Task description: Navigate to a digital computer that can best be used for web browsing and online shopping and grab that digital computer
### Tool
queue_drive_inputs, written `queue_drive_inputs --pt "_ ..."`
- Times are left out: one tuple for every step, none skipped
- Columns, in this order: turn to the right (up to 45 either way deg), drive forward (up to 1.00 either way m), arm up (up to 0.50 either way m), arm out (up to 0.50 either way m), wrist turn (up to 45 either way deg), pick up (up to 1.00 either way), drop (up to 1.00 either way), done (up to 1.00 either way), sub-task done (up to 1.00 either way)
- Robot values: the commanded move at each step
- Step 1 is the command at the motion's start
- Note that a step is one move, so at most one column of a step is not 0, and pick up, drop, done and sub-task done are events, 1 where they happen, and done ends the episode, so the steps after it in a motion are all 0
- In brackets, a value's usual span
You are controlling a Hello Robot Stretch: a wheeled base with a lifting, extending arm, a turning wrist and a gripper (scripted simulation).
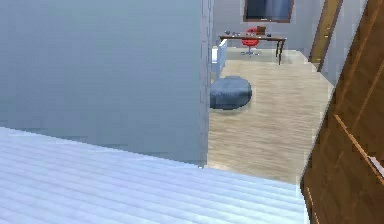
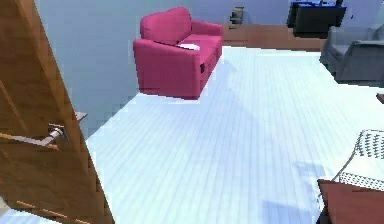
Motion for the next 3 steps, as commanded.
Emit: queue_drive_inputs --pt "9.0 0.00 0.00 0.00 0.0 0.00 0.00 0.00 0.00" --pt "0.0 0.05 0.00 0.00 0.0 0.00 0.00 0.00 0.00" --pt "-45.0 0.00 0.00 0.00 0.0 0.00 0.00 0.00 0.00"
